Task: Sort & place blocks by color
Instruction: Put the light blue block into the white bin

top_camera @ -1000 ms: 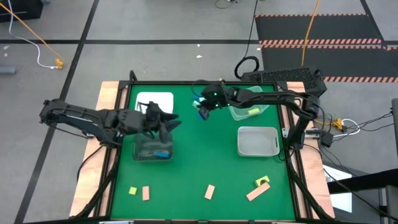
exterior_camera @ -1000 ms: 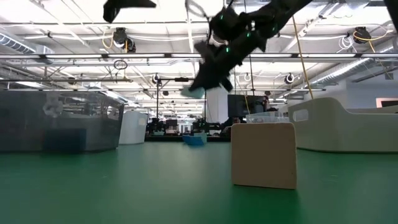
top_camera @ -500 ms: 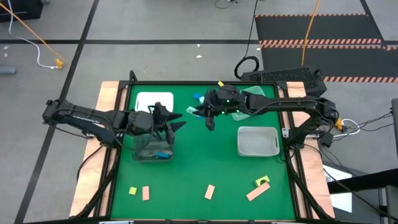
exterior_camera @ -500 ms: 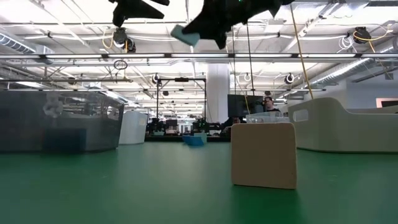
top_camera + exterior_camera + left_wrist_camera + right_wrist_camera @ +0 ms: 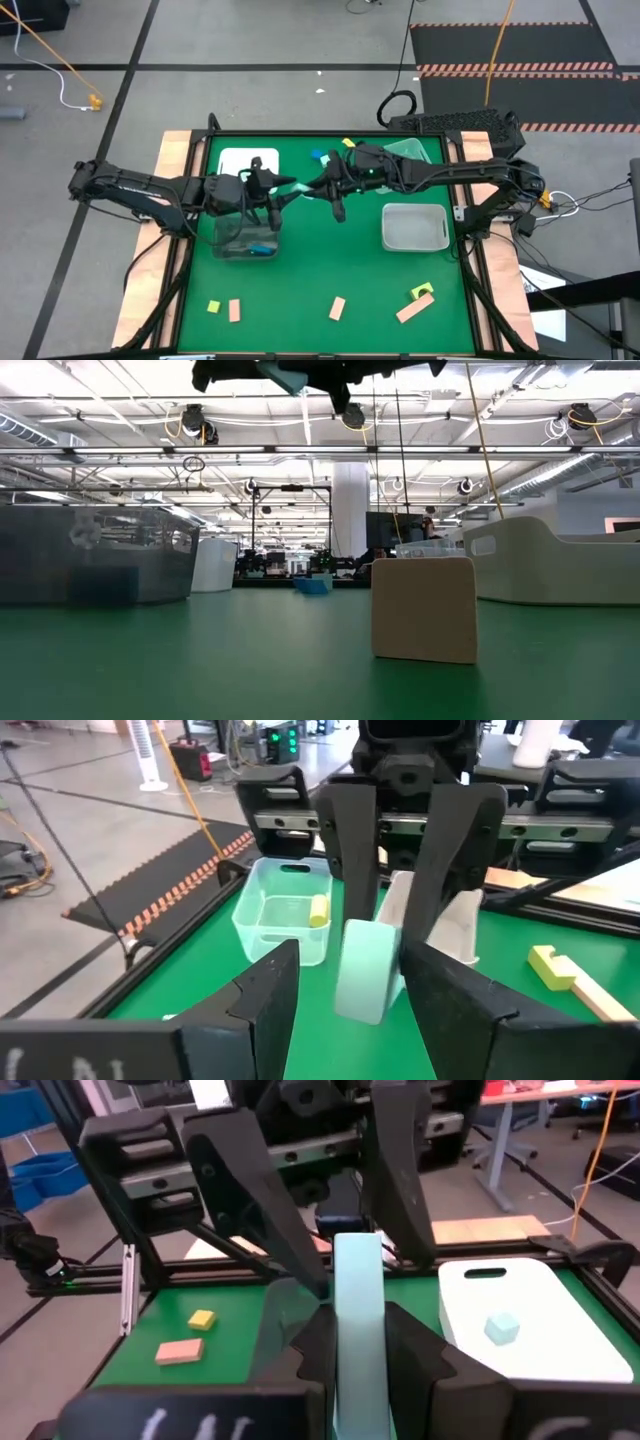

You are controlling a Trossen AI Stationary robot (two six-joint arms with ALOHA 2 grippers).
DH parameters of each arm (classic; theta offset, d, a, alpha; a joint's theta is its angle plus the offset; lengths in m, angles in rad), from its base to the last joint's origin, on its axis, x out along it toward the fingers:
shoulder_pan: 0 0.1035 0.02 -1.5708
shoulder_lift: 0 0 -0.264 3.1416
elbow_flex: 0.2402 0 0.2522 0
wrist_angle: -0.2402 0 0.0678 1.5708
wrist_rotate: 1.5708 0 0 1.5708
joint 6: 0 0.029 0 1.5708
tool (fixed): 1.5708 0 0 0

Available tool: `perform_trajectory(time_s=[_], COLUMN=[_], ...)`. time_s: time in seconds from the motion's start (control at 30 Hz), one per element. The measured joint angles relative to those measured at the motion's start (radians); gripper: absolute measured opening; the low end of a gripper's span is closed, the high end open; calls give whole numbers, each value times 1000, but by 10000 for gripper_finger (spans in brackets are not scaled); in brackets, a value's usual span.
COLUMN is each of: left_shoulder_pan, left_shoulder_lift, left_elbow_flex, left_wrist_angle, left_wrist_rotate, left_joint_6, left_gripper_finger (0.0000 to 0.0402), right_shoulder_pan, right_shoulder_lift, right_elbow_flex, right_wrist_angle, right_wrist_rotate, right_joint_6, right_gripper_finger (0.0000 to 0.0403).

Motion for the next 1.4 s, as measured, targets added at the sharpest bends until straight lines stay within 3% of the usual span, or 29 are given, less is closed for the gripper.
perform_trajectory(time_s=[0.2,0.43,0.7,1.03,1.2,1.4], left_shoulder_pan=[-4,-4,-3,-3,6,62], left_shoulder_lift=[0,-2,0,2,-6,-22], left_elbow_flex=[0,0,0,0,0,1], left_wrist_angle=[3,27,33,17,-37,-208], left_wrist_rotate=[2,108,134,137,108,33], left_joint_6=[-1,2,-21,-28,-65,-183], left_gripper_finger=[168,60,59,59,59,59], right_shoulder_pan=[-2,-1,-2,-30,-62,-91], right_shoulder_lift=[0,-3,-2,0,0,1], right_elbow_flex=[0,-1,-2,0,0,0], right_wrist_angle=[20,21,13,-124,-228,-315], right_wrist_rotate=[0,-35,-40,-47,-44,88], right_joint_6=[-3,-11,-17,9,8,51], right_gripper_finger=[38,43,84,193,226,237])
